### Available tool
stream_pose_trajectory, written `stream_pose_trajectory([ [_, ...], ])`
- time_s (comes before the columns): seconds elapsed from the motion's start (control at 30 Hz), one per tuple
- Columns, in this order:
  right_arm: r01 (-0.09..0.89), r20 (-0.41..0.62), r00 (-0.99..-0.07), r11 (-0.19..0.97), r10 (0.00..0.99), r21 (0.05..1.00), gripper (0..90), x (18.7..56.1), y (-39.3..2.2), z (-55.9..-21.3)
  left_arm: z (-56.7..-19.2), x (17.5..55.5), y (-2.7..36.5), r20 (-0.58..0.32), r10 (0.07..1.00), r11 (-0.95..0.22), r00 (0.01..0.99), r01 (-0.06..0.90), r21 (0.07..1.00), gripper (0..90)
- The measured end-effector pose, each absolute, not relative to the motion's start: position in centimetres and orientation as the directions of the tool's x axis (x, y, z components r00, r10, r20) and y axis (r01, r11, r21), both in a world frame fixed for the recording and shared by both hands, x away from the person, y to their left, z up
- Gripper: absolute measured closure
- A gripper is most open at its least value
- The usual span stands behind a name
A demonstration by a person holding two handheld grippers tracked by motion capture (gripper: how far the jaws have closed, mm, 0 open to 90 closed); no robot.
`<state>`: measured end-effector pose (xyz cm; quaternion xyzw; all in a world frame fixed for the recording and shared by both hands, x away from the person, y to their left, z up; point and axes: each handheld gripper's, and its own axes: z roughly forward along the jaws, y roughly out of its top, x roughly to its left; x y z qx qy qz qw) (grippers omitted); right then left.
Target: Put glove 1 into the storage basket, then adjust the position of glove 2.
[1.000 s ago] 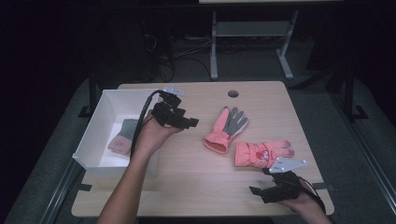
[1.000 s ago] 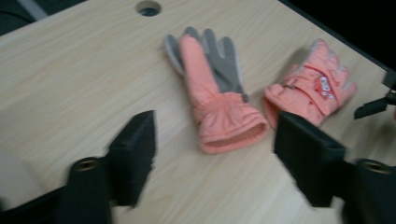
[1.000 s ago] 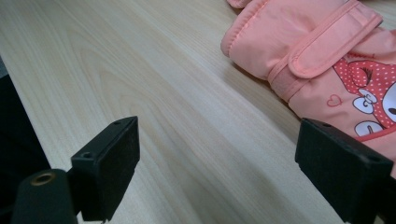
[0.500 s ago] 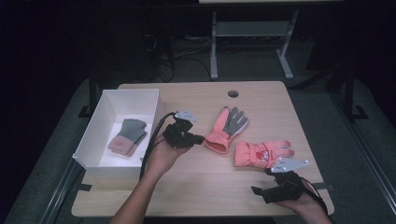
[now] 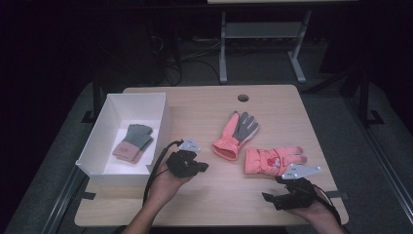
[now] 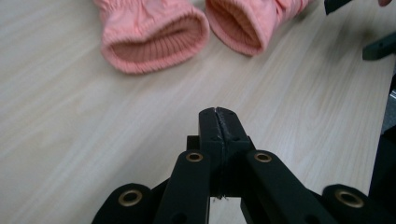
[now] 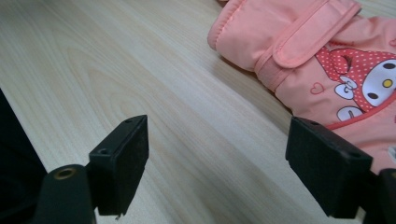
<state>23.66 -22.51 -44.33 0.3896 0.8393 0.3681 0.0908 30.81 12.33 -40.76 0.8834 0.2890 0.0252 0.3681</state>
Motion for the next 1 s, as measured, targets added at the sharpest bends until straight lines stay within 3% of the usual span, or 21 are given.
stream_pose_trajectory([
  [0.13,0.586,0.131,-0.674,0.419,0.727,0.693,34.8,23.6,-22.8,-44.3,-41.3,30.4,12.4,-0.164,0.520,-0.571,0.838,0.484,0.663,85.1],
  [0.4,0.603,0.116,-0.635,0.397,0.763,0.692,69.3,24.2,-23.9,-44.3,-42.6,30.4,12.5,-0.136,0.526,-0.601,0.840,0.480,0.639,50.5],
  [0.53,0.622,0.109,-0.620,0.402,0.777,0.672,88.3,24.8,-24.3,-44.5,-43.1,30.5,12.3,-0.132,0.525,-0.606,0.841,0.478,0.636,38.6],
  [0.63,0.640,0.102,-0.607,0.409,0.788,0.650,90.0,25.2,-24.7,-44.8,-43.5,30.5,12.2,-0.141,0.531,-0.592,0.836,0.485,0.644,32.6],
  [1.0,0.671,0.061,-0.568,0.418,0.821,0.612,90.0,27.1,-25.8,-45.1,-44.0,30.5,12.0,-0.136,0.505,-0.621,0.852,0.469,0.629,24.4],
])
